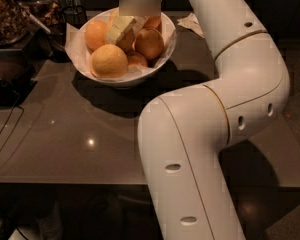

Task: Pick orange from white bowl

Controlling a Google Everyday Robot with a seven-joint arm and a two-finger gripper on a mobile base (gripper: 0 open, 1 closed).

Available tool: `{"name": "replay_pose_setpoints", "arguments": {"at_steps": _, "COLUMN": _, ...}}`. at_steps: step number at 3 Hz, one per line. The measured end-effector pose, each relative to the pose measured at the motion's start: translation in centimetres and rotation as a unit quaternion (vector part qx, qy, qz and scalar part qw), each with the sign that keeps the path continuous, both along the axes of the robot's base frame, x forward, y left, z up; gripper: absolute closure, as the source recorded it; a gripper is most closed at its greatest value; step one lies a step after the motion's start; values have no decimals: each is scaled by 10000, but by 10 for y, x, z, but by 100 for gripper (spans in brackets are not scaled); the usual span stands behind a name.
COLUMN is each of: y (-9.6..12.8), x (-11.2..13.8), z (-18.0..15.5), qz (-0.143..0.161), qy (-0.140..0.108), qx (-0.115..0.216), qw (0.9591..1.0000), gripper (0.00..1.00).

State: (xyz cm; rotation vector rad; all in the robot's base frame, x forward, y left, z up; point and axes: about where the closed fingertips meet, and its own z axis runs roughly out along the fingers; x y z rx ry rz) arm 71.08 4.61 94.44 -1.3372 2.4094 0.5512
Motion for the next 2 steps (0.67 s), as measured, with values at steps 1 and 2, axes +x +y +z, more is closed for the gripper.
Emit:
{"name": "replay_pose_setpoints", "arguments": {"at_steps": 1, "y": 0, "x": 0, "z": 0, "qz": 0, "qy": 0, "qx": 0, "qw": 10000, "gripper": 48}}
{"name": "replay_pose_setpoints", "arguments": {"at_steps": 2, "y": 0, "x": 0, "z": 0, "qz": 0, "qy": 0, "qx": 0, "qw": 10000, "gripper": 71}}
